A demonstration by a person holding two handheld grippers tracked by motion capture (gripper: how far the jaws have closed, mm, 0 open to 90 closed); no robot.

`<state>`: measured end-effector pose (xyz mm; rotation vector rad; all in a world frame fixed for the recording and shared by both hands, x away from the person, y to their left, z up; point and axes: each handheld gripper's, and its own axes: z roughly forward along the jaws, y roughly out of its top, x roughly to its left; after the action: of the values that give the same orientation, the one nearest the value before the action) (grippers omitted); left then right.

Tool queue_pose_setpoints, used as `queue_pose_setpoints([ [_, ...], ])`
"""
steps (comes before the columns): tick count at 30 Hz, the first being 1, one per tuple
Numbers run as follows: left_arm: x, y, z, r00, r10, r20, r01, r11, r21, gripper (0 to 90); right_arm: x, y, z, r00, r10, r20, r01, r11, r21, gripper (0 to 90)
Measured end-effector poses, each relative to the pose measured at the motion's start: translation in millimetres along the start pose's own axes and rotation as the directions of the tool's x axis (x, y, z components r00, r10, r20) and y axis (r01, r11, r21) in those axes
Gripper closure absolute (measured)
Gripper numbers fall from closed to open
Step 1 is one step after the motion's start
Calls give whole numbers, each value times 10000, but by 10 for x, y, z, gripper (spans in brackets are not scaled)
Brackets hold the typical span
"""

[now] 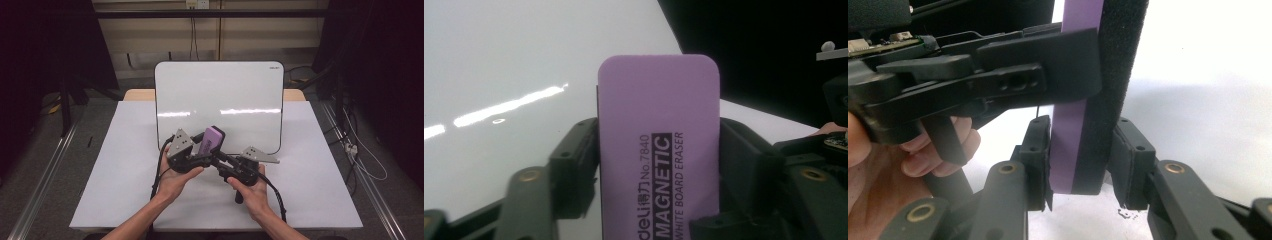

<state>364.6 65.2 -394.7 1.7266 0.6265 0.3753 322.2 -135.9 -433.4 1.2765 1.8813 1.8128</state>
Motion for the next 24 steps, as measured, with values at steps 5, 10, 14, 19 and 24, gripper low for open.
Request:
queue_pose_setpoints([
  [5, 18, 14, -16, 9994, -344, -44, 343, 9993, -118, 205, -35, 14, -32, 9993, -202, 308, 199, 9997, 116, 642],
  [10, 69, 45, -54, 9993, -296, -211, 300, 9994, 185, 143, -105, 54, -115, 9966, -421, 709, 399, 9987, 315, 644],
  [14, 139, 70, -113, 9983, -411, -404, 424, 9986, 317, 134, -156, 101, -197, 9927, -626, 1033, 573, 9969, 541, 645],
  [19, 241, 72, -201, 9968, -608, -528, 635, 9966, 517, 136, -219, 143, -292, 9874, -852, 1331, 765, 9946, 695, 646],
  [24, 321, 25, -281, 9969, -458, -640, 522, 9933, 1027, 142, -282, 191, -368, 9789, -1179, 1670, 1020, 9896, 1012, 646],
])
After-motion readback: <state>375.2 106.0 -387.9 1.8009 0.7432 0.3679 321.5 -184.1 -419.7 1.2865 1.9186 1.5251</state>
